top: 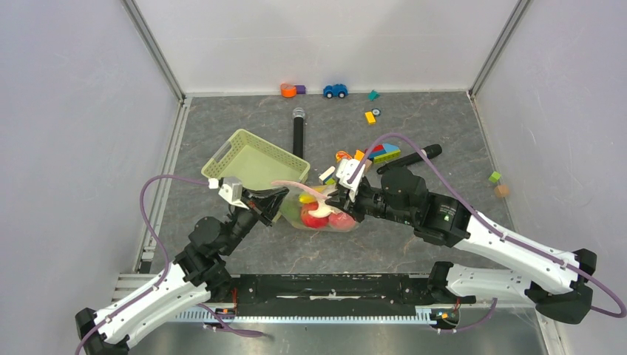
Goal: Place the food in the zip-top bag and seal the zipper
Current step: Zip the zipper food storage bag at the center of the board.
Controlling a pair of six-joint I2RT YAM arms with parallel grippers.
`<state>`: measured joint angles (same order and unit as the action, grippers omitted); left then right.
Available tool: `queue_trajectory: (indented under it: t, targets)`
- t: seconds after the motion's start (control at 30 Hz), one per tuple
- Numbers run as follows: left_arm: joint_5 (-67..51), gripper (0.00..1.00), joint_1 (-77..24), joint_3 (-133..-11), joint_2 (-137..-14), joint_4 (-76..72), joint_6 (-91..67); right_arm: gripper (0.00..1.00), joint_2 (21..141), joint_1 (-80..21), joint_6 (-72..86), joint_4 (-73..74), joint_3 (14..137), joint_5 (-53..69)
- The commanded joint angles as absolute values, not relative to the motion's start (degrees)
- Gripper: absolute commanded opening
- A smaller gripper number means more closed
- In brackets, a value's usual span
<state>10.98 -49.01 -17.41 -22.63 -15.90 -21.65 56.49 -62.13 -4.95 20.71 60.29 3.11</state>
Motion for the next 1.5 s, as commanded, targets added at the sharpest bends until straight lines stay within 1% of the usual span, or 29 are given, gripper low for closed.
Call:
queue_trajectory:
  t: [0.0,0.17,0.3,0.4,0.53,1.47]
  targets:
    - [19.6,0.02,-48.2,-19.0,-23.3,-12.7,-21.8,0.00,53.7,-62.0,-4.7,20.3,60.4,2.1]
    - [21.0,0.02,-48.2,-19.3,-24.2,-12.5,-22.5,0.00,53.6,-62.0,-4.2,20.6,60.3,1.8]
    - [26.4,0.02,-48.2,-19.2,-24.7,-11.3,-23.6,0.00,53.3,-62.0,-4.6,20.9,60.2,0.8]
    - [25.7,0.02,-48.2,-19.6,-24.7,-11.1,-23.5,0.00,53.2,-62.0,-4.5,21.1,60.0,0.8]
    - [28.1,0.02,-48.2,-18.9,-24.5,-11.4,-24.3,0.00,53.1,-62.0,-5.1,21.1,59.3,-1.4]
    - [30.2,0.02,-48.2,-19.2,-22.8,-9.7,-24.4,0.00,53.5,-62.0,-5.0,21.3,56.3,-3.9]
